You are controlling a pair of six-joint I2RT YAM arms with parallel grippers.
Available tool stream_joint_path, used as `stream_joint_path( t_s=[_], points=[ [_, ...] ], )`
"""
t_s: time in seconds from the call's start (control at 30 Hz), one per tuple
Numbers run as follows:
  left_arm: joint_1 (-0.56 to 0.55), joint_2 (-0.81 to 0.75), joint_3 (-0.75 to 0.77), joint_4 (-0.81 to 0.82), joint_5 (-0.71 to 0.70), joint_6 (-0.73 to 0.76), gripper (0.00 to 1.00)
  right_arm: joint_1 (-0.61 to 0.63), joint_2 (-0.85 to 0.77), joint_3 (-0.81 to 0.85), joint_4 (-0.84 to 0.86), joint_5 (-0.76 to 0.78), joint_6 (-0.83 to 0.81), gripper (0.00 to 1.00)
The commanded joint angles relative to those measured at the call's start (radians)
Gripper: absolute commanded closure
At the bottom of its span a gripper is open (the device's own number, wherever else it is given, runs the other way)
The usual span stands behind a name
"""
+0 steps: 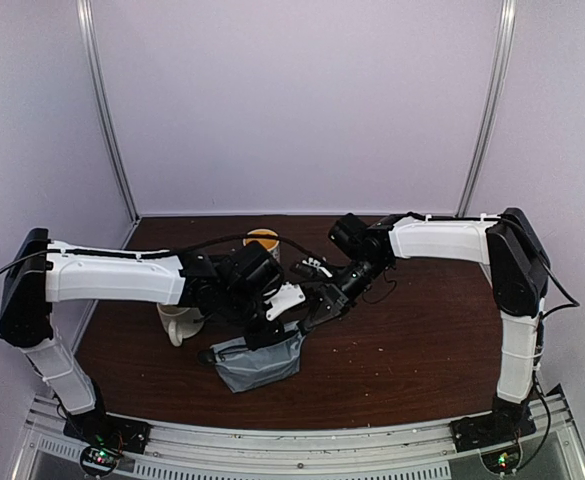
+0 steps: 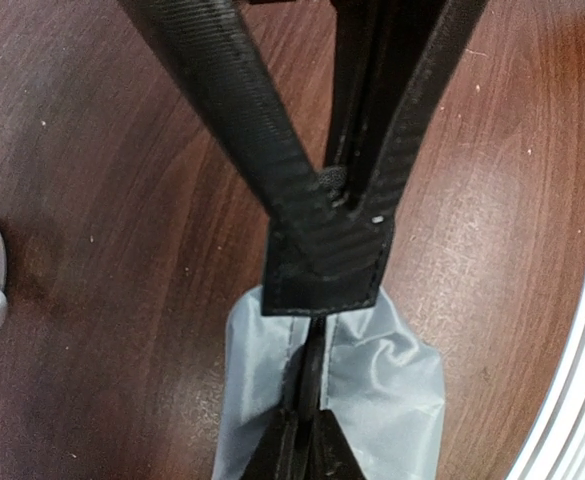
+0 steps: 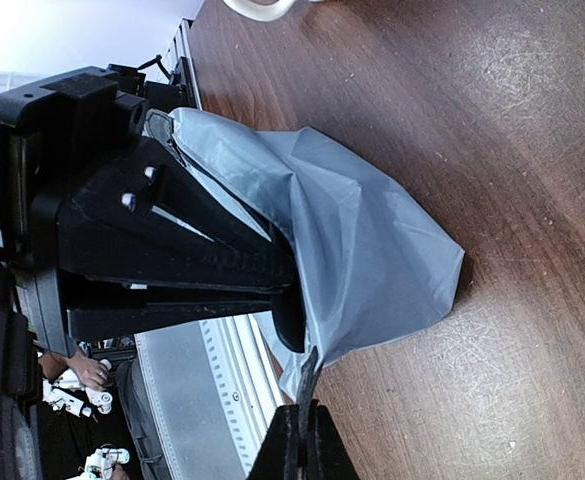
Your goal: Sort the hair-cutting tools
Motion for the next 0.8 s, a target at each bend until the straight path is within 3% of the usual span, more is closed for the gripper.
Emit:
stream_joint_path(
  t_s=[0.0, 0.2, 0.5, 0.77],
  points=[
    [0.010, 0.013, 0.031, 0.035, 0.014, 0.017, 0.92, -0.005, 0.006, 0.027, -0.016, -0.002, -0.014, 0.98],
    [0.010, 0.019, 0.030, 0.026, 0.019, 0.020, 1.00, -0.005, 0.006, 0.027, -0.017, -0.002, -0.016, 0.98],
    [0.008, 0.036, 0.032, -0.044, -0.079, -0.021, 1.00, -0.007, 0.011, 0.024, -0.004, -0.077, 0.004, 0.98],
    [0.008, 0.052, 0.034, -0.040, -0.042, -0.010, 1.00, -0.017, 0.024, 0.018, 0.007, -0.112, 0.019, 0.98]
  ],
)
